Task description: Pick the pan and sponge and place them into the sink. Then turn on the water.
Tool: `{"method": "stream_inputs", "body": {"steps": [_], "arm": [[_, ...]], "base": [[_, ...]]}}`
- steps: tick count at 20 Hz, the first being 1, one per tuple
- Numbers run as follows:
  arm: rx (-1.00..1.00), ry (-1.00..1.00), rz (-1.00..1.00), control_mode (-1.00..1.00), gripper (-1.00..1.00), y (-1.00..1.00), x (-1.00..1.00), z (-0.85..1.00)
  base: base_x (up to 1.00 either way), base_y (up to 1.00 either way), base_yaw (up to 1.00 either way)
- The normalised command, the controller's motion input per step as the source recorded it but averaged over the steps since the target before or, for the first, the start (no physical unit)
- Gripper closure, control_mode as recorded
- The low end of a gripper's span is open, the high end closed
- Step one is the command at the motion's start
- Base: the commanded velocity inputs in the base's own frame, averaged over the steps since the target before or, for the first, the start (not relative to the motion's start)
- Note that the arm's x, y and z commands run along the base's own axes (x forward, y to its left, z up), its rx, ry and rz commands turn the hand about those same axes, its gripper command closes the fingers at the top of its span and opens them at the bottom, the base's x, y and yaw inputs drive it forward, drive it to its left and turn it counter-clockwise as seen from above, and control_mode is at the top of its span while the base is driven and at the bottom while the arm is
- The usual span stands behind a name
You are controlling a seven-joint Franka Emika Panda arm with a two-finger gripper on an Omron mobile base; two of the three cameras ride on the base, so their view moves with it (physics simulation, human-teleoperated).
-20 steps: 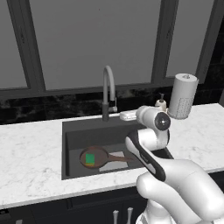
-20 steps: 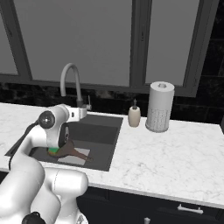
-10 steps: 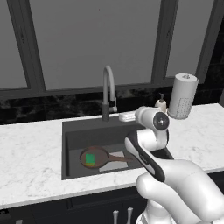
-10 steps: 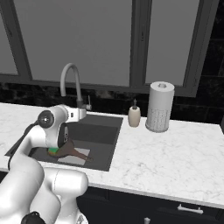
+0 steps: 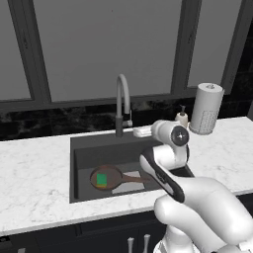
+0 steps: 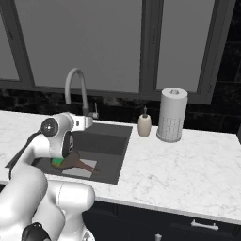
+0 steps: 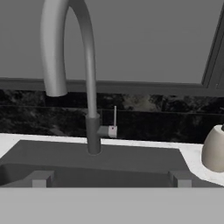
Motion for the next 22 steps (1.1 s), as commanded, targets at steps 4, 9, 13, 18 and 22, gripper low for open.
{"method": "stream_inputs", "body": {"steps": [4,9,13,18,22], "arm": [[0.00,-0.02,0.00,-1.00,-1.00,0.00,0.26,0.00],[0.00,-0.06,0.00,-1.00,-1.00,0.00,0.25,-0.07],[0.00,-0.11,0.00,-1.00,-1.00,-0.01,0.23,-0.28],[0.00,-0.11,0.01,-1.00,-1.00,-0.04,0.21,-0.43],[0.00,-0.04,0.00,-1.00,-1.00,-0.10,0.19,-0.12]], "base": [[0.00,0.00,0.00],[0.00,0.00,0.00],[0.00,0.00,0.00],[0.00,0.00,0.00],[0.00,0.00,0.00]]}}
